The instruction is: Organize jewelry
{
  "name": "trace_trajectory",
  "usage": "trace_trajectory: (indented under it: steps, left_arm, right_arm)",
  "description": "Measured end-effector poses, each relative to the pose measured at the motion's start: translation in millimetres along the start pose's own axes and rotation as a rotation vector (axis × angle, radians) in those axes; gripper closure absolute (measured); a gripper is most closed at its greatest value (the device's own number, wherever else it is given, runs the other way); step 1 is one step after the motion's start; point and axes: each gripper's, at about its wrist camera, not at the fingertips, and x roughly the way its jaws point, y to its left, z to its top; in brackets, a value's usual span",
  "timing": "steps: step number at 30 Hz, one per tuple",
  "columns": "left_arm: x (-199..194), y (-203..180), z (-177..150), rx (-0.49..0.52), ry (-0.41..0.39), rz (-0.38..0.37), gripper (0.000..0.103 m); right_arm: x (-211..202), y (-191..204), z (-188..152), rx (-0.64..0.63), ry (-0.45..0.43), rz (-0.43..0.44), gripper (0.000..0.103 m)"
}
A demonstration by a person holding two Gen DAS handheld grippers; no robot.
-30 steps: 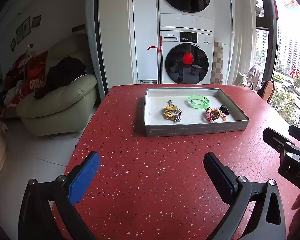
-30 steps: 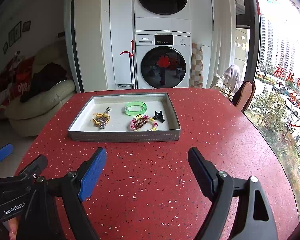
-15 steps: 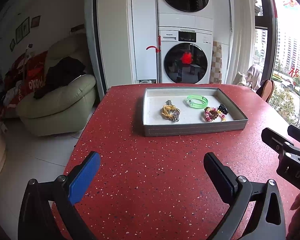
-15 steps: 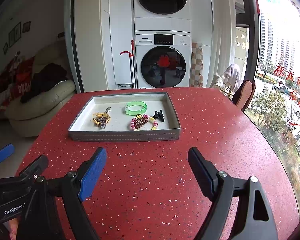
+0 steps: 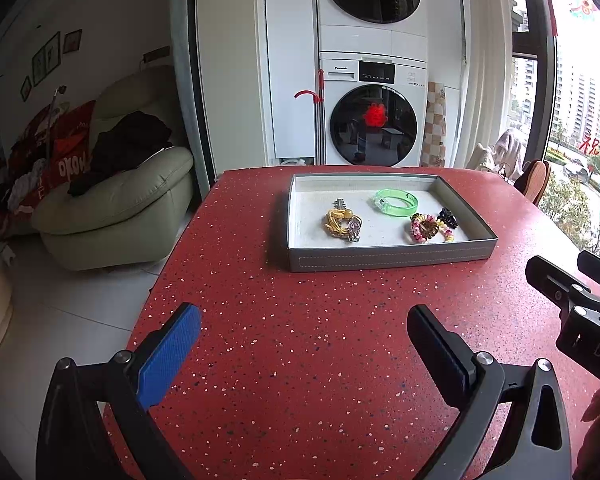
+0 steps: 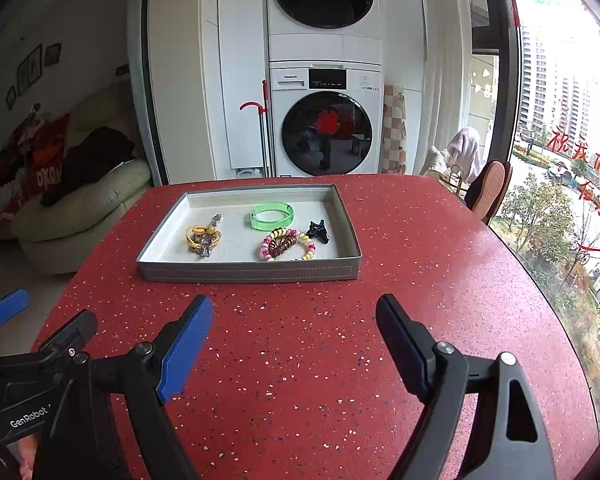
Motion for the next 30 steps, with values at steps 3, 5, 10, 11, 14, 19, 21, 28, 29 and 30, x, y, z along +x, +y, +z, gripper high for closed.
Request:
trace_trajectory:
  steps: [3,5,10,11,14,19,21,28,29,30]
  left_arm:
    - [0.1,0.0,-0.1,-0.001,0.000,-0.001,0.000]
    - [0.4,-0.3,-0.2,-0.001,0.001,-0.001,0.000]
    - [0.6,-1.1,-1.2,-0.001,0.003,-0.001,0.000]
    - [0.6,-1.1,-1.2,-0.001,0.003,-0.001,0.000]
    - [0.5,-1.1,-1.3,0.000,0.001,0.000,0.000]
    - [0.6,-0.7,-1.0,0.001,0.003,-0.001,0.000]
    - [0.8,-1.4,-1.6,0.001,0.003,-0.001,0.000]
    - [1.7,-2.7,-2.9,0.002,0.012,-0.003,0.000]
    - [1.8,-3.1,-3.3,0.002,0.013,-0.003,0.000]
    - [1.7,-3.5,-3.7,0.002,0.012,-0.001,0.000]
  right_arm:
    - [0.3,0.1,0.2,0.001,0.001,0.000,0.017]
    - [0.0,0.2,0.2,0.000,-0.001,-0.001,0.017]
    - [0.1,0.3,0.3,0.002,0.000,0.000,0.017]
    - [0.2,0.3,0.3,0.002,0.001,0.001,0.017]
    - [0.0,0.4,0.3,0.002,0.000,0.000,0.017]
    - [0.2,0.7,0.4,0.001,0.000,0.001,0.017]
    - [0.1,0.8,0.4,0.002,0.001,0.001,0.017]
    - [-0.3,1.6,0.5,0.001,0.000,0.000,0.017]
    - [-0.5,1.9,0.5,0.002,0.000,0.001,0.017]
    - [-0.6,2.0,0.4,0.002,0.001,0.001,0.017]
